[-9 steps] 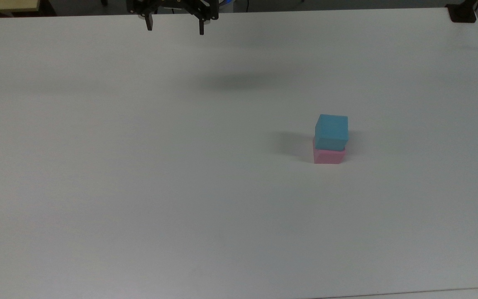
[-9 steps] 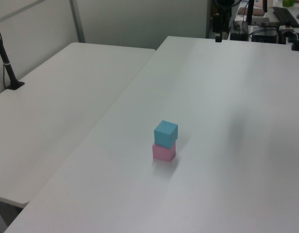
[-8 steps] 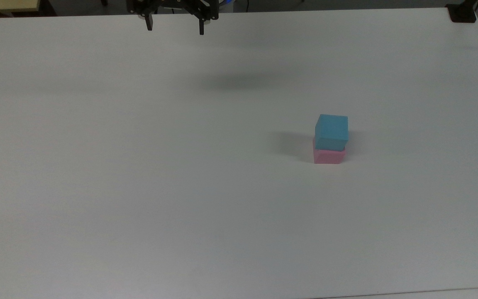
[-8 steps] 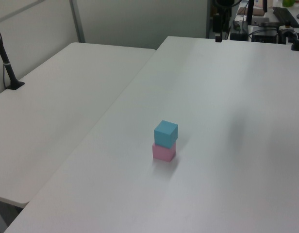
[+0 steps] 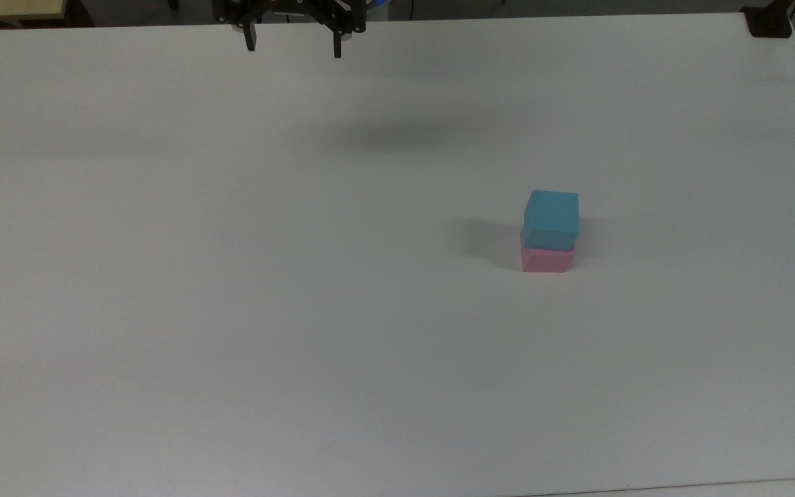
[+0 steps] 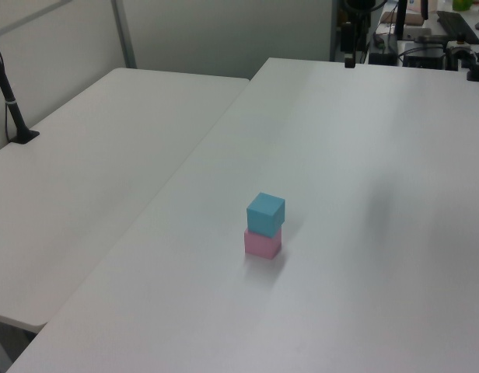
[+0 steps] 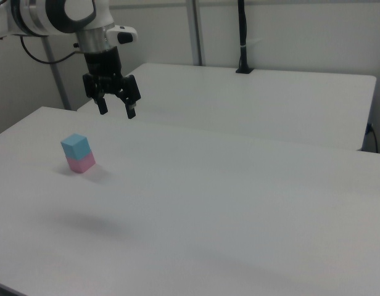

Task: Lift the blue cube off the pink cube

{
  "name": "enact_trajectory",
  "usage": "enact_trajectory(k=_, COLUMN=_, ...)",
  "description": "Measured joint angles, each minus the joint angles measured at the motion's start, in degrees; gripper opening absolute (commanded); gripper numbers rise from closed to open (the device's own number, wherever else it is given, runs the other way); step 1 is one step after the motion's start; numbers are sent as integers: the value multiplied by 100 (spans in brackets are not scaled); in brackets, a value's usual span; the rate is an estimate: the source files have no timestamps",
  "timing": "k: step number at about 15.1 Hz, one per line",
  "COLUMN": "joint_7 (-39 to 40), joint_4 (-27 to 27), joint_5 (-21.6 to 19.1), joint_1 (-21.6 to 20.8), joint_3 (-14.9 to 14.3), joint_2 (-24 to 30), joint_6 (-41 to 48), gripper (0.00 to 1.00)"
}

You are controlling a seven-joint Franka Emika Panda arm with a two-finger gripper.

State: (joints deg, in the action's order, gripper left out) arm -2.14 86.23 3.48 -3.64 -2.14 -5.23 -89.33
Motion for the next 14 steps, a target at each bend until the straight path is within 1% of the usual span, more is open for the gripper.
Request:
enact_trajectory(k=4, joint_7=0, joint_4=1, joint_5=-27, joint_1=-38, joint_3=43, joint_2=-2, joint_6=-4, gripper=100)
enact_trajectory(k=5, joint_7=0, joint_4=1, joint_5=-113, joint_1=-40, joint_3=65, joint_2=-3, joint_6=-28, gripper=100)
enact_trajectory(k=7, joint_7=-2, joint_4=1, joint_5=-432, joint_1=-142, joint_3=89, joint_2=-6, joint_6=-281, gripper=100)
enact_trajectory(k=8, joint_7=-73, joint_4=4, joint_5=-509, joint_1=-246, joint_3=92, joint_2=-17, joint_6=-379, gripper=100)
enact_trajectory(k=11, joint_7=-805, joint_4=9, joint_5=-563, joint_1=-764, joint_3=102, joint_2=-223, joint_6=-791, gripper=100)
enact_trajectory(k=13, joint_7=-1322, joint_4=14, joint_5=-563, joint_1=-1119, joint_3=112, joint_2=-476, joint_6=-1204, gripper=100)
enact_trajectory(k=14, joint_7=-1666, joint_4=17, joint_5=-562, joint_1=-1371, joint_3=117, joint_2=-705, joint_6=-1487, gripper=100)
